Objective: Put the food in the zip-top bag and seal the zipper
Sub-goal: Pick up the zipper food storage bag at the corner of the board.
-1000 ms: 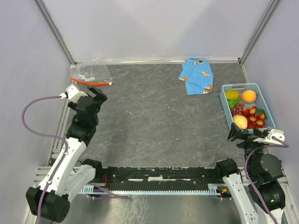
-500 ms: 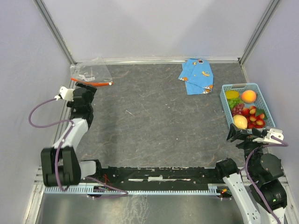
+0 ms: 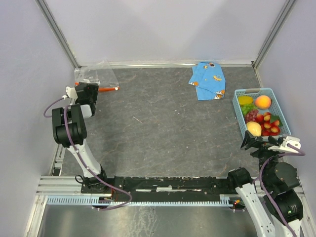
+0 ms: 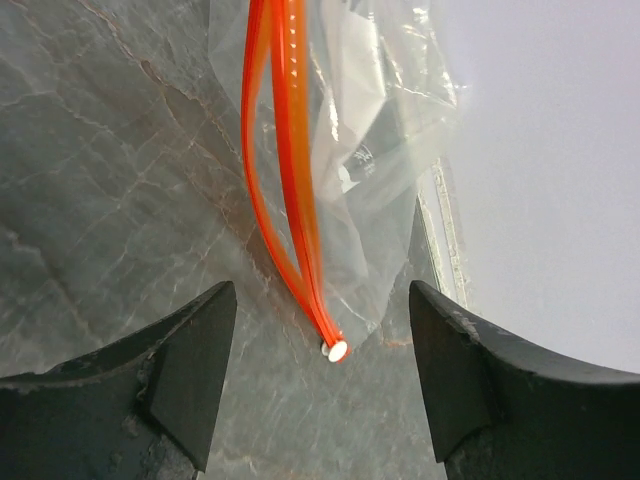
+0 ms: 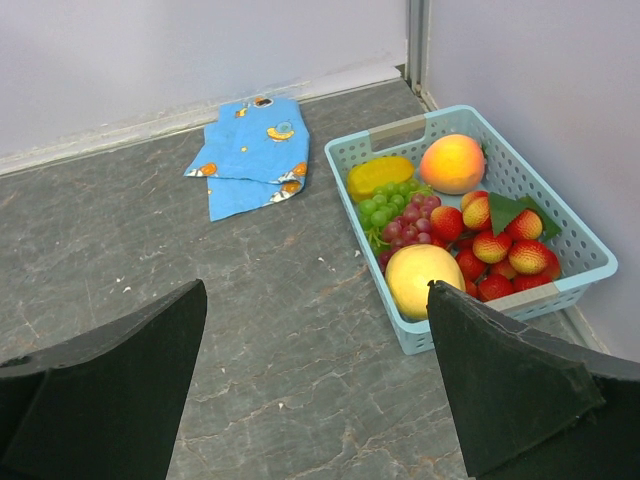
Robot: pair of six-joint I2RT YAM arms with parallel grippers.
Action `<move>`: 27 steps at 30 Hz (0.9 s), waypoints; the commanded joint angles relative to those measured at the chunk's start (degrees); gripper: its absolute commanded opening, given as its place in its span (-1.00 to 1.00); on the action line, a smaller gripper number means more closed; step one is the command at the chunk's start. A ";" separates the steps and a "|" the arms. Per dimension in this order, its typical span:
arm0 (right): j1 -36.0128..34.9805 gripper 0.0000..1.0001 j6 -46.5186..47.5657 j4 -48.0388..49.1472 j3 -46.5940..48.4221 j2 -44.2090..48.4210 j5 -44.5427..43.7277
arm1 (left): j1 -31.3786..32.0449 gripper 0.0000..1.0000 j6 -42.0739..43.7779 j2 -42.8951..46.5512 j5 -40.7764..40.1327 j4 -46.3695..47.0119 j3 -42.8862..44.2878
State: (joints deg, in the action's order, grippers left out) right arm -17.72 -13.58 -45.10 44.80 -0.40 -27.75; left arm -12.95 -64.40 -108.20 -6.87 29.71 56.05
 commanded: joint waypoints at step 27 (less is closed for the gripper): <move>3.10 0.98 0.15 2.95 1.35 -3.44 3.75 | -0.20 -0.95 4.50 1.39 8.68 3.86 3.23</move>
State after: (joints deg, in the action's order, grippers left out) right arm -14.83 -13.02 -44.84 44.80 -3.09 -24.01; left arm -13.37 -63.24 -114.10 -0.89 34.11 60.34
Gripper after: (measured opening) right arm 0.990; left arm 0.043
